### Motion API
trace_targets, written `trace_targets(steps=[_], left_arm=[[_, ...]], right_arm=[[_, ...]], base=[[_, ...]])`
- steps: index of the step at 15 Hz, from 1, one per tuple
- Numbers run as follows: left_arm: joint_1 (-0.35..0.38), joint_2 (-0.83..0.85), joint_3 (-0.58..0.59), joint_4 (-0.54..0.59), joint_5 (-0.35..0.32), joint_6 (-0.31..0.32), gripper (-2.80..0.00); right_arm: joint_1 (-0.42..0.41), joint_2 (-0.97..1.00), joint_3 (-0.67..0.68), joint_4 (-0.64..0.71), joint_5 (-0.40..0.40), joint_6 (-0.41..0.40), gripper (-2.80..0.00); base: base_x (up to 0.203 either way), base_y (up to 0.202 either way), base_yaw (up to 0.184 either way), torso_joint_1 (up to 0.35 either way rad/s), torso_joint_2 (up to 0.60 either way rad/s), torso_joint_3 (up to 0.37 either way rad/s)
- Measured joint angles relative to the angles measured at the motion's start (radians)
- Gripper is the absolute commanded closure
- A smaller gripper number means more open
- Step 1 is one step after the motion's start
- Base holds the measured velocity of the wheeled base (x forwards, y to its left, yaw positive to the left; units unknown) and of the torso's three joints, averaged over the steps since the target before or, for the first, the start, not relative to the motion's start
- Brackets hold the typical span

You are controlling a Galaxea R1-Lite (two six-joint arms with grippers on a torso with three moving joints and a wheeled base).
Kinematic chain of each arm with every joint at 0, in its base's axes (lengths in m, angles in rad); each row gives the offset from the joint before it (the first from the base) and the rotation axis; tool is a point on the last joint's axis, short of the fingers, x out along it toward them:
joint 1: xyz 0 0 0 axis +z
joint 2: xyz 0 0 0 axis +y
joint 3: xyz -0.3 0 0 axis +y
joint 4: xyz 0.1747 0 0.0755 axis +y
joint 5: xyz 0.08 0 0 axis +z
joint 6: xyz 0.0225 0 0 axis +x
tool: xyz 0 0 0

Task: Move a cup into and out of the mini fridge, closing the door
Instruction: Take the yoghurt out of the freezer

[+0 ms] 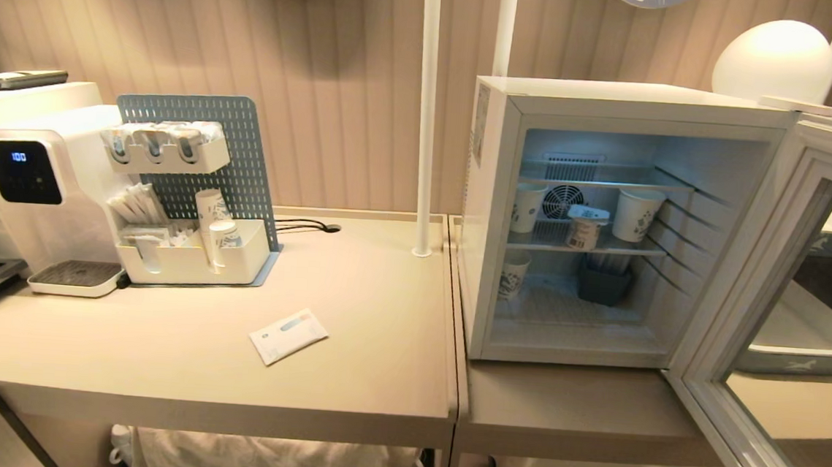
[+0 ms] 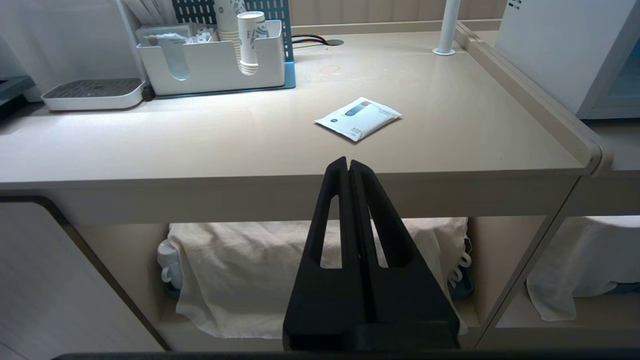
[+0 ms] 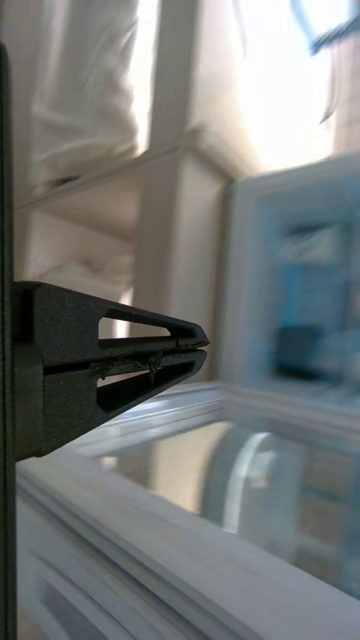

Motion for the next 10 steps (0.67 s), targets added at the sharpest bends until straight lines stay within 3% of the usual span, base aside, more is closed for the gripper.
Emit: trace_targets(steps=[5,10], left_arm=[[0.0,0.0,0.0,-0.001,0.0,-0.001,0.0],[0.0,0.0,0.0,-0.001,-0.001,0.001,0.0]], right_arm=[[0.0,0.332,-0.252,0.014,0.143,-0.008,0.0],[0.01,0.601,-0.328,0.014,0.306,-0.012,0.0]], base=[[0.0,0.0,0.0,0.0,0.0,0.0],[0.0,0.0,0.0,0.0,0.0,0.0]])
